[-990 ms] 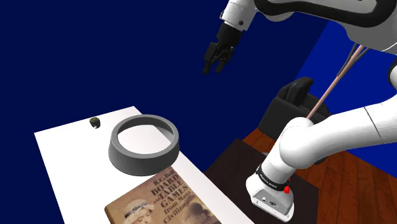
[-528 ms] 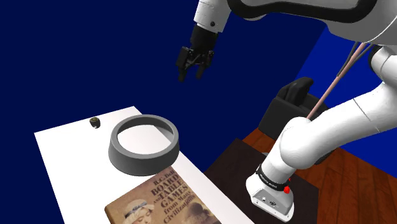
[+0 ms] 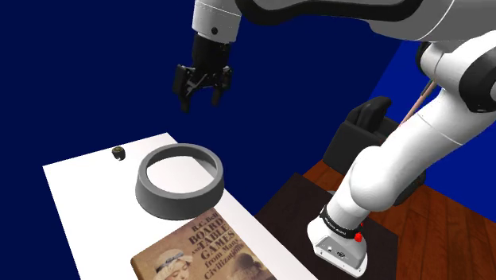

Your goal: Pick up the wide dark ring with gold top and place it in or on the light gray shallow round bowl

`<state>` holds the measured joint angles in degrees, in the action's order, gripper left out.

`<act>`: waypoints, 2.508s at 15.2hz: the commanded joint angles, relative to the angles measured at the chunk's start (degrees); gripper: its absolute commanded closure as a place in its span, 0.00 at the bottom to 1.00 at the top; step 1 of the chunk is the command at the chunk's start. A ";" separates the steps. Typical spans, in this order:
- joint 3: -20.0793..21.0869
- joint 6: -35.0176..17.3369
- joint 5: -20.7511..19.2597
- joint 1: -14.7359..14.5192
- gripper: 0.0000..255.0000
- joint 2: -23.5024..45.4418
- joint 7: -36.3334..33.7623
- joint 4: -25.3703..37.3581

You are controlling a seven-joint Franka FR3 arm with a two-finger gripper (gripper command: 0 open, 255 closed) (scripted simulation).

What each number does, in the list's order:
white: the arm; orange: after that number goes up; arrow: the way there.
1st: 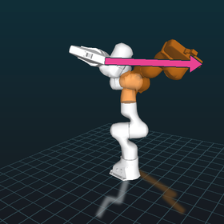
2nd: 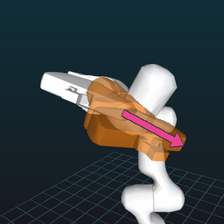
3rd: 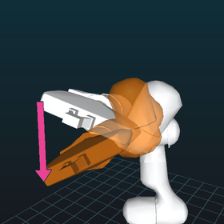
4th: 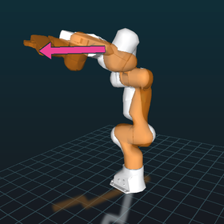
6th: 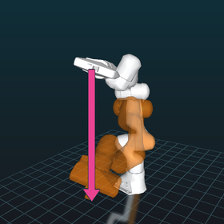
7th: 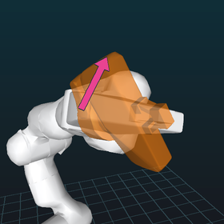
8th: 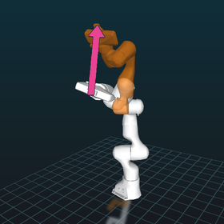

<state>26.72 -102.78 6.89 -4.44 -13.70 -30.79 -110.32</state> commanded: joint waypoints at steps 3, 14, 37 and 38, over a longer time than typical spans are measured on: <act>4.52 0.62 -4.30 -1.06 0.00 9.08 -7.25 7.65; 8.98 9.85 -21.28 -13.99 0.00 39.17 -24.19 38.29; 14.26 4.82 -22.84 -8.29 1.00 38.48 -25.32 31.11; 14.26 4.68 -22.85 -8.26 1.00 38.49 -25.33 30.97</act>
<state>41.58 -97.54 -15.99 -13.45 24.63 -56.28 -78.71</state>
